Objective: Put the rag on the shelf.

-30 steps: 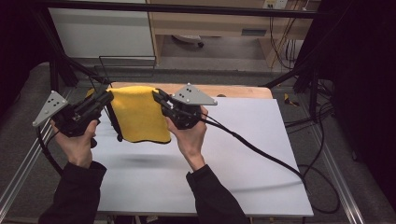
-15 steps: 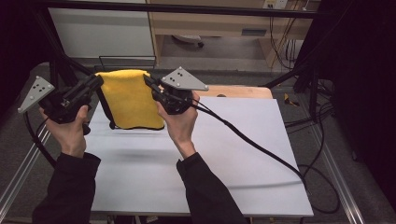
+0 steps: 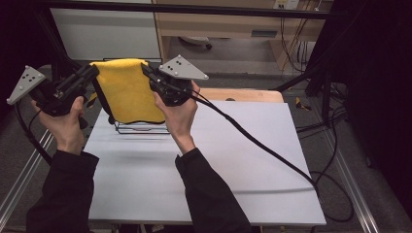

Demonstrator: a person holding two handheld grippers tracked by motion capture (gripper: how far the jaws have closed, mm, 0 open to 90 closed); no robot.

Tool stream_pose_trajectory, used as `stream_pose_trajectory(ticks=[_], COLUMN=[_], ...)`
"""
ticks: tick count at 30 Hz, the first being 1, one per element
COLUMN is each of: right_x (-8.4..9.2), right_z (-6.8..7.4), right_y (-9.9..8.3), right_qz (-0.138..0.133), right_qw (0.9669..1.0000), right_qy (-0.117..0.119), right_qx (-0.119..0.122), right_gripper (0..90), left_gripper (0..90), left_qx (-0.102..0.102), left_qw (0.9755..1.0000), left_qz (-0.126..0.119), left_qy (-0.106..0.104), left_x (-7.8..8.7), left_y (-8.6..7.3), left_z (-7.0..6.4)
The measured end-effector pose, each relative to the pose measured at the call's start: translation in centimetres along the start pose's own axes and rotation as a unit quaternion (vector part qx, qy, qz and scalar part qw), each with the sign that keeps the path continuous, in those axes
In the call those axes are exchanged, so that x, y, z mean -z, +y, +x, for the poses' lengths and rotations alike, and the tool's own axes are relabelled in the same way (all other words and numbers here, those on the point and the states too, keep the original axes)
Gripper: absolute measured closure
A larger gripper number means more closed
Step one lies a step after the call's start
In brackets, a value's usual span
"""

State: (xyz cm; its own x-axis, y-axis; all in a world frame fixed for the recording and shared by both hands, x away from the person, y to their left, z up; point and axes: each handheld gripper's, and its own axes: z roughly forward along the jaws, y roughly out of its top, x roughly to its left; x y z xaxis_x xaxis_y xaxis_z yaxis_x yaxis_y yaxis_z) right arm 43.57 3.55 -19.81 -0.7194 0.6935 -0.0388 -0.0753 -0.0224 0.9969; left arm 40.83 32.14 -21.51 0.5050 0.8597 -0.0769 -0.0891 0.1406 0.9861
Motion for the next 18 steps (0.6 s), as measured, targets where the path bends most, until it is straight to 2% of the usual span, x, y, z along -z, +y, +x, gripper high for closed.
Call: stream_pose_trajectory(ticks=[12,18], right_x=[-1.9,-2.6], right_z=[0.0,-0.2], right_y=[2.1,3.2], right_qz=[-0.009,-0.018], right_qw=[0.9999,0.9998], right_qy=[-0.004,-0.007], right_qx=[0.006,0.006], right_gripper=[84.3,84.3], left_gripper=[80.4,80.5], left_qx=[-0.005,-0.013], left_qw=[0.9998,0.9997], left_qz=[-0.012,-0.015], left_qy=[0.012,0.017], left_x=[-0.8,-1.4], left_y=[2.3,3.7], left_z=[1.0,1.3])
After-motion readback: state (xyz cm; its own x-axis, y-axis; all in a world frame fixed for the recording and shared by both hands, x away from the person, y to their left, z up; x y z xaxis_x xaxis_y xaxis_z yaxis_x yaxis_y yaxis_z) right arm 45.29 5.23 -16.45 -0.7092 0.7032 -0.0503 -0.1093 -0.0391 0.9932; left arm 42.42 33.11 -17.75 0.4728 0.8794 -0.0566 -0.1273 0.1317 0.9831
